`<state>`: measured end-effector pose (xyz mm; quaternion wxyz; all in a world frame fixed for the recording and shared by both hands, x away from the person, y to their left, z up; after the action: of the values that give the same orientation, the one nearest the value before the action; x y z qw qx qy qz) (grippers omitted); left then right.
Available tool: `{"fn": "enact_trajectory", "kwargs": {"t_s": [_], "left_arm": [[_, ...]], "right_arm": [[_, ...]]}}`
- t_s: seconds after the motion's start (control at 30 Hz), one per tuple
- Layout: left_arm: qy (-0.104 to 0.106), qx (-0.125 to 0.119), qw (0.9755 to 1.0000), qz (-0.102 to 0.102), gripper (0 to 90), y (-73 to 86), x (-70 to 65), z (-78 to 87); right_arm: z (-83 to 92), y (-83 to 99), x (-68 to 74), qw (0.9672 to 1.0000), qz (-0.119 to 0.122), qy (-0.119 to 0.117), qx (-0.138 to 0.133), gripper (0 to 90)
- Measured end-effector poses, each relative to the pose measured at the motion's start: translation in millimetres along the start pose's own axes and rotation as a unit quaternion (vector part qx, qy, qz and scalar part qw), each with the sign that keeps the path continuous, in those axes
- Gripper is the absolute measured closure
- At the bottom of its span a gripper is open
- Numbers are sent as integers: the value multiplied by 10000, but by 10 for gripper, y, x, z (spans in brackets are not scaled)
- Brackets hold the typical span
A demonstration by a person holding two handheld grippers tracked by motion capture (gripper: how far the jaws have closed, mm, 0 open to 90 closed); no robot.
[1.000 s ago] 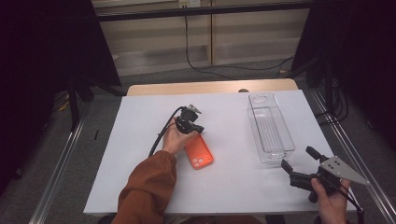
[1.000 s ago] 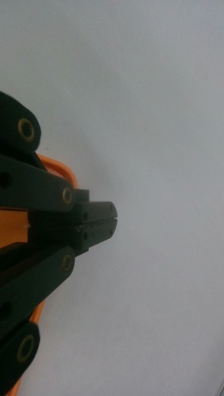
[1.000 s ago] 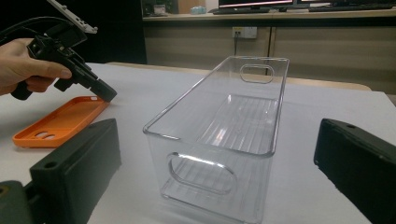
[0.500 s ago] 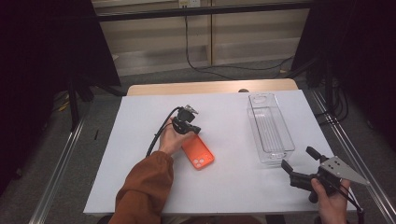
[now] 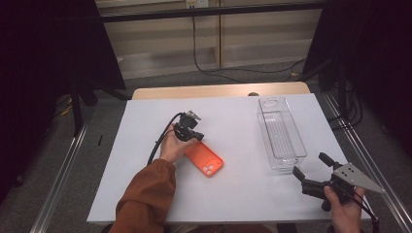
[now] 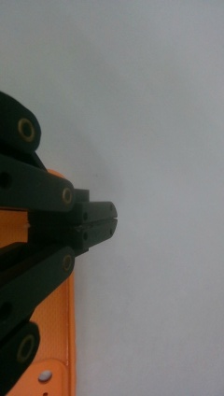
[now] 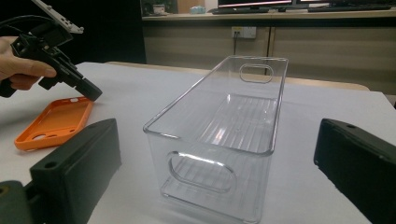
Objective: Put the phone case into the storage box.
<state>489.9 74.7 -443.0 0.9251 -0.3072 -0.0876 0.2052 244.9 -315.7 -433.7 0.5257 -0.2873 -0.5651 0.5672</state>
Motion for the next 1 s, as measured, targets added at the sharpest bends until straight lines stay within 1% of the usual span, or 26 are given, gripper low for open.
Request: {"fn": "enact_trajectory", "kwargs": {"t_s": [0.13,0.2,0.27,0.4,0.63,0.67,0.7,0.73,0.77,0.83,0.87,0.97,1.0], "left_arm": [[23,-29,10000,52,900,50,11,31],[5,-34,10000,36,900,56,13,33],[52,-60,10000,60,900,68,14,38],[48,-52,10000,68,900,97,13,62],[65,-56,10000,-20,900,140,17,96],[65,-56,10000,-20,900,140,17,96],[84,-110,9999,62,900,151,7,97],[80,-113,9999,45,900,156,8,100],[95,-81,9999,-14,900,162,14,109],[99,-87,9999,-1,900,169,13,113],[97,-140,9998,41,900,180,9,113],[107,-153,9998,16,900,218,7,139],[110,-147,9998,40,900,222,0,144]], "right_arm": [[0,0,1,10000,-4,5,-3,0],[-1,-1,1,10000,4,5,-1,0],[0,-1,2,10000,-3,2,-6,0],[2,-1,-2,10000,7,-1,-10,0],[2,0,2,10000,17,-8,-6,0],[2,0,2,10000,17,-8,-4,0],[1,1,3,10000,14,-5,-3,0],[1,1,2,10000,16,-6,-4,0],[1,1,2,10000,18,-5,-5,0],[2,1,2,10000,14,-7,-2,0],[1,0,2,10000,3,-8,-10,0],[1,0,1,10000,-6,-1,-5,0],[0,1,2,10000,-4,-5,2,0]]}}
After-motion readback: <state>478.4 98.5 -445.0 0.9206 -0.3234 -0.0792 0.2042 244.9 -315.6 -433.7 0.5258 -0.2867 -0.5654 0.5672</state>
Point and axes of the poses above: each handheld gripper's, and its own axes: z roughly backward along the jaws, y roughly out of its underside, x roughly to its left, the point moved 1 cm from there along -z, roughly forward along the jaws, and after that the axes turned 12 degrees about -z, right-handed, at the moved point
